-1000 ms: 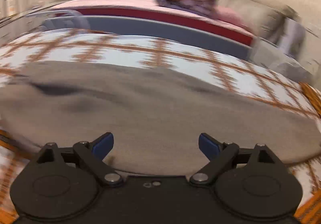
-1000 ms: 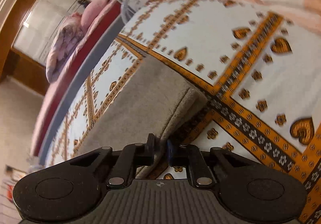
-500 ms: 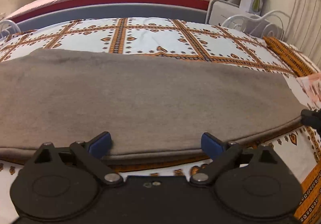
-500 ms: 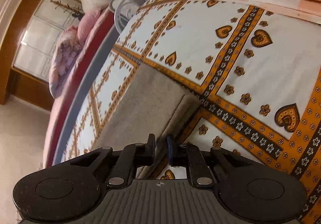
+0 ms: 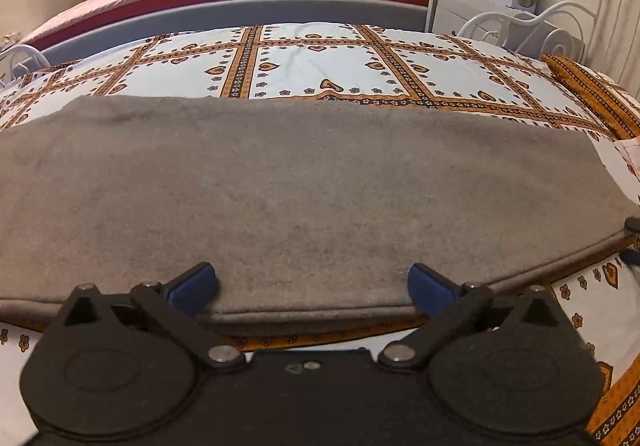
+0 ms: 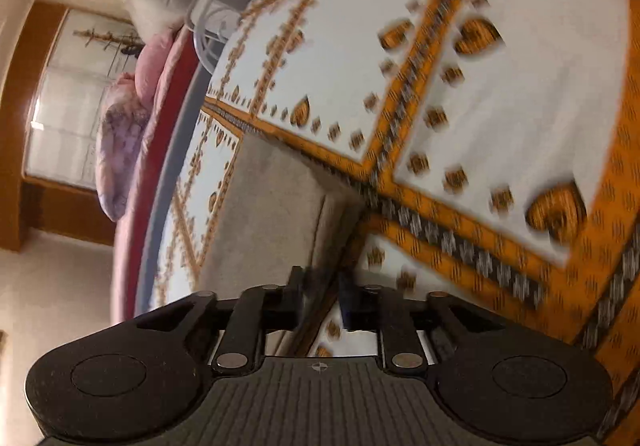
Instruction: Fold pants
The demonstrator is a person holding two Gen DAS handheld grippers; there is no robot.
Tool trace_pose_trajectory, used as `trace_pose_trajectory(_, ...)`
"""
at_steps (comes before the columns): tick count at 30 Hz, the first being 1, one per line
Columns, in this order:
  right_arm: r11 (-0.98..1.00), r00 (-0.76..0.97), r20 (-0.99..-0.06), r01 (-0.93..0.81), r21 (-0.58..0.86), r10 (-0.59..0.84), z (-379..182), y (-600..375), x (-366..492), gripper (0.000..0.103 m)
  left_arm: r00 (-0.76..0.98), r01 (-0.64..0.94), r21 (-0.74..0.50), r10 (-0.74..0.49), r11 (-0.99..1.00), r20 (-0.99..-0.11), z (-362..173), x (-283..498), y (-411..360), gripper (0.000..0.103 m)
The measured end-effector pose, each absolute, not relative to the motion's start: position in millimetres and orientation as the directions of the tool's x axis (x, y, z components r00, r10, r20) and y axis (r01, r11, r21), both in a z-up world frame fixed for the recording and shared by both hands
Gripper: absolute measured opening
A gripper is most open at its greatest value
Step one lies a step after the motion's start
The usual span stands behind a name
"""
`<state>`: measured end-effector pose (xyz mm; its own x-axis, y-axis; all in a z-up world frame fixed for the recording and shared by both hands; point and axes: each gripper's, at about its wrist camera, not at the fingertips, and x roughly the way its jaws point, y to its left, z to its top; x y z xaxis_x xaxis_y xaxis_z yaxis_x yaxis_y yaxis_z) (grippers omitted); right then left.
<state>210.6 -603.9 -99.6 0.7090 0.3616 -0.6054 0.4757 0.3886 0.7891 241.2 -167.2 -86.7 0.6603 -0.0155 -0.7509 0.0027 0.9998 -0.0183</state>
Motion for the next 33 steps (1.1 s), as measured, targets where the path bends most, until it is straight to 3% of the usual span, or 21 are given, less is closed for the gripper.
trace_pose_trajectory(2,0.392,0.712,-0.598,0.464,0.794,0.368,-97,-602,209,0.036,0.665,-0.002,-0.020,-0.014,1.000,-0.746,-88,242,-167,0.097)
trace_pose_trajectory(14,0.420,0.734,-0.589,0.442,0.792,0.339,-106,-603,232,0.037,0.694,-0.025,0.022,0.033,0.999,-0.719,-93,240,-176,0.097)
trace_pose_trajectory(15,0.443,0.728,-0.598,0.438,0.782,0.335,-105,-601,235,0.035,0.697,-0.024,0.031,0.039,0.999,-0.716,-94,239,-176,0.097)
trace_pose_trajectory(16,0.471,0.719,-0.616,0.443,0.763,0.322,-102,-599,237,0.016,0.699,-0.024,0.034,0.041,0.999,-0.714,-94,239,-177,0.097)
trace_pose_trajectory(19,0.560,0.709,-0.653,0.438,0.703,0.266,-89,-589,240,0.014,0.702,-0.013,0.010,0.016,1.000,-0.712,-90,240,-171,0.096)
trace_pose_trajectory(20,0.589,0.714,-0.655,0.426,0.687,0.248,-82,-583,240,0.014,0.706,-0.005,-0.003,0.002,1.000,-0.708,-84,240,-163,0.086)
trace_pose_trajectory(22,0.675,0.720,-0.662,0.384,0.630,0.209,-66,-567,242,0.014,0.723,0.010,0.019,0.006,1.000,-0.691,-73,241,-139,0.081)
trace_pose_trajectory(26,0.820,0.750,-0.630,0.225,0.527,0.199,-28,-513,245,0.014,0.750,0.017,0.054,0.023,0.998,-0.661,-51,232,-42,0.082)
trace_pose_trajectory(33,0.901,0.752,-0.572,-0.066,0.428,0.326,1,-344,259,0.014,0.719,-0.212,0.022,0.172,0.977,-0.673,-34,186,151,0.085)
